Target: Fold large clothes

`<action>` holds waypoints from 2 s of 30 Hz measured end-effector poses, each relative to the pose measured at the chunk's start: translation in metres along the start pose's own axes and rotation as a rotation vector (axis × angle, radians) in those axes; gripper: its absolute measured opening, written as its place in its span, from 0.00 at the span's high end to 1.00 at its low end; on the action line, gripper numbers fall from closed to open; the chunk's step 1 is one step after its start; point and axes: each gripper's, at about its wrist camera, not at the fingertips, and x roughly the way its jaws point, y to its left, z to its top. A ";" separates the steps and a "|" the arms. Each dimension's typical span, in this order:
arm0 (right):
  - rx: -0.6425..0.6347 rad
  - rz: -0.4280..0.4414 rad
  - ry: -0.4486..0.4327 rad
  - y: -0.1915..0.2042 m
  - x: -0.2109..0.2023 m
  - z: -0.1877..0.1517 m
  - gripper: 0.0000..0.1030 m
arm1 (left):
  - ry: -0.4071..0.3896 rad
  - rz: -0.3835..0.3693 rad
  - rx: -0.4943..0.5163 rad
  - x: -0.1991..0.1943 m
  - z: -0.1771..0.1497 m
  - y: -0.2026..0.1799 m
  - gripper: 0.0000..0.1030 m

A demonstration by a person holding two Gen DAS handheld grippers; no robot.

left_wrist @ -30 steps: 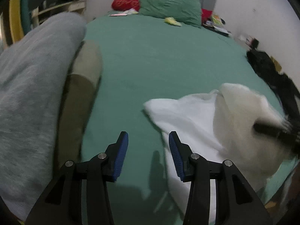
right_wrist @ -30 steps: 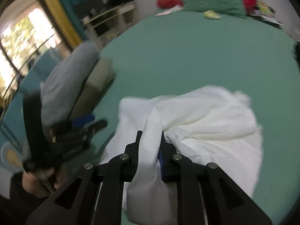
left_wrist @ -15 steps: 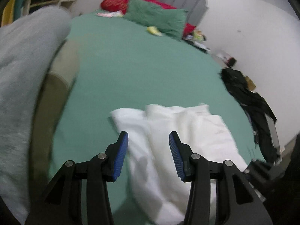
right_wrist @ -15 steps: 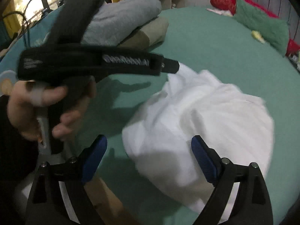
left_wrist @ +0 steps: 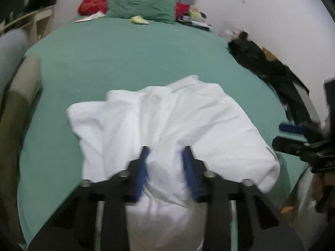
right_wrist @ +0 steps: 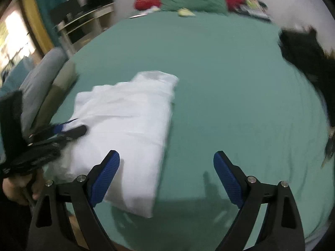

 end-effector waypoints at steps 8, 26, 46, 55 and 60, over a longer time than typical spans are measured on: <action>0.067 0.118 0.000 -0.010 0.016 -0.002 0.12 | -0.015 0.163 -0.227 -0.022 -0.014 0.057 0.69; 0.035 0.283 0.047 0.014 0.026 -0.033 0.81 | 0.028 0.109 -0.251 -0.005 -0.014 0.029 0.53; -0.017 0.046 0.033 -0.076 -0.049 -0.082 0.70 | 0.134 0.245 0.164 0.063 0.014 -0.120 0.43; -0.006 0.067 0.044 -0.081 -0.044 -0.073 0.51 | 0.059 0.343 -0.096 0.055 0.022 -0.050 0.42; -0.003 0.045 0.047 -0.076 -0.043 -0.072 0.48 | 0.033 0.182 -0.204 0.023 0.017 -0.040 0.41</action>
